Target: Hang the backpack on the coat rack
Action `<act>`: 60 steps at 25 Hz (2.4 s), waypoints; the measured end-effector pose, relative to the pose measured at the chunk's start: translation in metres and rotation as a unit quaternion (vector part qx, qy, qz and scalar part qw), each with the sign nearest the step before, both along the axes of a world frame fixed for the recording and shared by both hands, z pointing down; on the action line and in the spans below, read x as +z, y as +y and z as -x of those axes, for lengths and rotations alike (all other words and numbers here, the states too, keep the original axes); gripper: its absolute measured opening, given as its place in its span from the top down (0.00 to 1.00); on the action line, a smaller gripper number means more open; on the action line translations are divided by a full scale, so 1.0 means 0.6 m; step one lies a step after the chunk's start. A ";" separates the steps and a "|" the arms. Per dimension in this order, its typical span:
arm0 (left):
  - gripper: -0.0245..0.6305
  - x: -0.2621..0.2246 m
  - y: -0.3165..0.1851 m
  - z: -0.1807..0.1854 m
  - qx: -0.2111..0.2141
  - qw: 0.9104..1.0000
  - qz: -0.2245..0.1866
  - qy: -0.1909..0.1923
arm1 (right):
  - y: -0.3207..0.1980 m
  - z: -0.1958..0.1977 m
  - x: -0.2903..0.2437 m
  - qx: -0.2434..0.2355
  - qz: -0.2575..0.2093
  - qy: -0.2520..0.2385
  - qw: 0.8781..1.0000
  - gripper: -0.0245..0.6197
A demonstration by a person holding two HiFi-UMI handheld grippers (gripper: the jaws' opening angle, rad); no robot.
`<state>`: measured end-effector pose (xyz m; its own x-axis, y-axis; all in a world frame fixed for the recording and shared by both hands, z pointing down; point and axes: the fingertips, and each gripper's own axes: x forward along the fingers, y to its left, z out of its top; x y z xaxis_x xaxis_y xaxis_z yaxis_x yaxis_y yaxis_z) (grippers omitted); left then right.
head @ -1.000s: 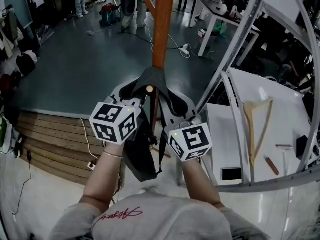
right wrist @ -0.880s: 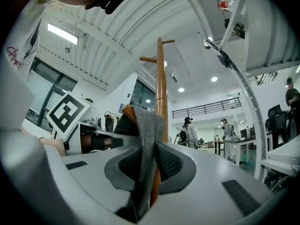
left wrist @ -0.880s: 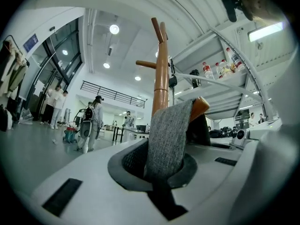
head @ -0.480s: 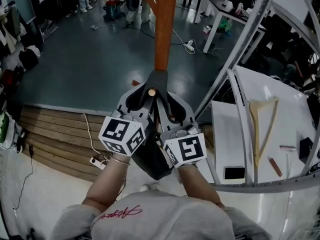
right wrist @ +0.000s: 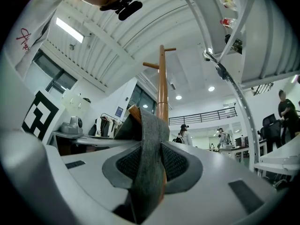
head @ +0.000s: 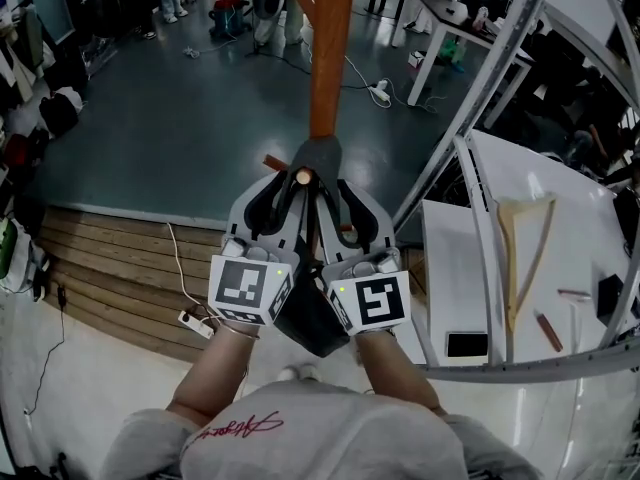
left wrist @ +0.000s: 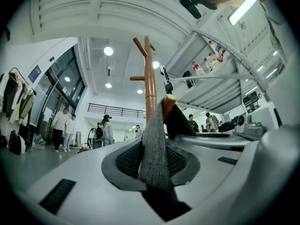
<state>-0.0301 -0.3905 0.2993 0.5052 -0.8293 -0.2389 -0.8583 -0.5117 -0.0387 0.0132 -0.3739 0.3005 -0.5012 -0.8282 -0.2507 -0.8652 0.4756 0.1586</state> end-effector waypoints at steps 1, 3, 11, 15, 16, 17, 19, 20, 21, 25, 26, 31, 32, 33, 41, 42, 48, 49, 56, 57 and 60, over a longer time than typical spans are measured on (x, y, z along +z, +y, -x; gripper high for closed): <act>0.83 -0.002 0.006 0.001 -0.001 1.000 -0.002 0.000 | 0.002 0.000 -0.001 0.000 -0.001 0.000 1.000 0.82; 0.83 -0.002 0.016 0.006 -0.002 1.000 0.000 0.003 | 0.010 -0.001 -0.001 0.001 -0.003 0.000 1.000 0.82; 0.83 -0.013 0.055 0.026 -0.017 1.000 -0.011 0.024 | 0.041 -0.011 0.004 -0.002 -0.004 -0.010 1.000 0.83; 0.83 -0.012 0.076 0.040 -0.033 0.998 -0.013 0.045 | 0.060 -0.013 0.004 0.000 -0.002 -0.011 1.000 0.83; 0.84 -0.012 0.081 0.042 -0.035 0.998 -0.011 0.051 | 0.066 -0.012 0.004 -0.001 -0.002 -0.011 1.000 0.83; 0.86 -0.010 0.087 0.042 -0.035 0.998 -0.010 0.054 | 0.072 -0.010 0.002 -0.003 -0.003 -0.012 1.000 0.83; 0.89 -0.008 0.101 0.039 -0.031 0.998 -0.010 0.054 | 0.086 -0.003 -0.001 -0.009 -0.007 -0.013 1.000 0.86; 0.90 -0.006 0.107 0.036 -0.028 0.998 -0.009 0.053 | 0.092 0.001 -0.002 -0.013 -0.009 -0.014 1.000 0.89; 0.91 -0.004 0.113 0.034 -0.024 0.998 -0.008 0.052 | 0.099 0.006 -0.003 -0.017 -0.010 -0.013 1.000 0.90; 0.93 0.005 0.135 0.025 -0.007 0.999 -0.001 0.049 | 0.122 0.022 0.002 -0.028 -0.009 -0.012 1.000 0.92; 0.93 0.007 0.140 0.025 -0.004 0.999 -0.001 0.049 | 0.127 0.025 0.003 -0.029 -0.008 -0.012 0.999 0.92; 0.94 0.009 0.159 0.029 0.006 0.999 0.002 0.049 | 0.147 0.030 0.005 -0.029 -0.006 -0.016 0.999 0.93; 0.94 0.011 0.162 0.029 0.010 0.999 0.005 0.048 | 0.152 0.031 0.004 -0.028 -0.007 -0.017 0.999 0.93; 0.94 0.013 0.166 0.030 0.013 0.999 0.007 0.048 | 0.157 0.033 0.003 -0.026 -0.008 -0.018 0.999 0.93; 0.94 0.001 0.202 0.036 0.024 0.999 0.001 0.041 | 0.196 0.031 -0.010 -0.014 -0.021 -0.022 0.999 0.93; 0.94 0.000 0.209 0.033 0.024 0.999 0.002 0.041 | 0.204 0.028 -0.011 -0.014 -0.022 -0.021 0.999 0.93; 0.94 0.007 0.265 0.009 0.021 0.999 0.007 0.046 | 0.254 0.005 -0.005 -0.017 -0.019 -0.018 1.000 0.93; 0.94 0.010 0.278 0.004 0.019 0.999 0.010 0.047 | 0.265 0.000 -0.004 -0.018 -0.018 -0.018 1.000 0.93; 0.94 0.012 0.363 -0.025 0.007 0.999 0.020 0.050 | 0.351 -0.027 -0.010 -0.029 -0.013 -0.019 0.999 0.93; 0.94 0.012 0.370 -0.026 0.007 0.998 0.021 0.050 | 0.357 -0.029 -0.010 -0.028 -0.012 -0.019 0.999 0.93; 0.94 0.007 0.386 -0.026 0.008 0.999 0.020 0.049 | 0.371 -0.029 -0.011 -0.026 -0.012 -0.016 0.999 0.93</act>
